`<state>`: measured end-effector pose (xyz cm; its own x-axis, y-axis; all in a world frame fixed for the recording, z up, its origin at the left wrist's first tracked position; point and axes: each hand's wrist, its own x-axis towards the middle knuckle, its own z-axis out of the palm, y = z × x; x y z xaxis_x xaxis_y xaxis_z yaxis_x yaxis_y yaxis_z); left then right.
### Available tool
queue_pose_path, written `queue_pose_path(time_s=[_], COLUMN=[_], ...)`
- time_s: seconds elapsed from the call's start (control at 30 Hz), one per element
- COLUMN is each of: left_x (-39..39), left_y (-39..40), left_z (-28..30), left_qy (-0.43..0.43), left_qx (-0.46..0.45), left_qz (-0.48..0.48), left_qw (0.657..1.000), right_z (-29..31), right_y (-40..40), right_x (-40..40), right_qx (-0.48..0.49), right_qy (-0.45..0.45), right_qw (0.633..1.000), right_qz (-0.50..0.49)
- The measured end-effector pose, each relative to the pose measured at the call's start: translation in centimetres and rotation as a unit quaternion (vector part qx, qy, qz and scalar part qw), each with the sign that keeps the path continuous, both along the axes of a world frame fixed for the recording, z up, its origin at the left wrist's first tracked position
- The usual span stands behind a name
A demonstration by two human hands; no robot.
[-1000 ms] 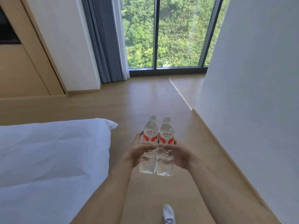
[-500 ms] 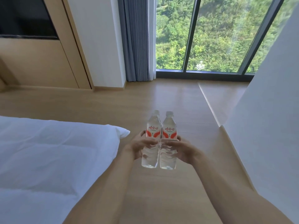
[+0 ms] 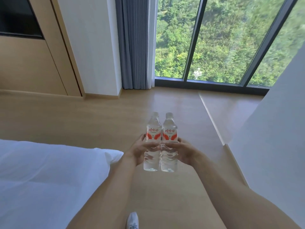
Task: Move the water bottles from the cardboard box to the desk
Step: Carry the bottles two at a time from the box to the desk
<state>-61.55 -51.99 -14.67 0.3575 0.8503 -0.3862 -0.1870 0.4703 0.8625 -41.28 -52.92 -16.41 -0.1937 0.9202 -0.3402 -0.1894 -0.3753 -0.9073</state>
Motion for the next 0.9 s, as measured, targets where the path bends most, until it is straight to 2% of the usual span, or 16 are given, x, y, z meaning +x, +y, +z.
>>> queue_pose_path(time_s=[0.4, 0.53, 0.7, 0.9], left_x=[-2.4, -3.3, -4.8, -6.3], left_y=[22.4, 27.6, 33.8, 43.3], left_z=[1.8, 1.4, 0.3, -1.5], left_qy=[0.001, -0.012, -0.009, 0.037], left_qx=[0.019, 0.01, 0.003, 0.01], left_qz=[-0.022, -0.003, 0.024, 0.097], left_qw=[1.0, 1.0, 1.0, 0.995], right_z=[2.8, 2.3, 0.7, -0.8], right_y=[21.4, 27.1, 34.5, 46.4], right_x=[-2.5, -3.4, -4.9, -7.1], right_qx=[0.003, -0.006, -0.008, -0.008], right_qy=[-0.047, -0.059, -0.025, -0.006], right_qw=[0.999, 0.998, 0.999, 0.997], right_qz=[-0.005, 0.004, 0.025, 0.08])
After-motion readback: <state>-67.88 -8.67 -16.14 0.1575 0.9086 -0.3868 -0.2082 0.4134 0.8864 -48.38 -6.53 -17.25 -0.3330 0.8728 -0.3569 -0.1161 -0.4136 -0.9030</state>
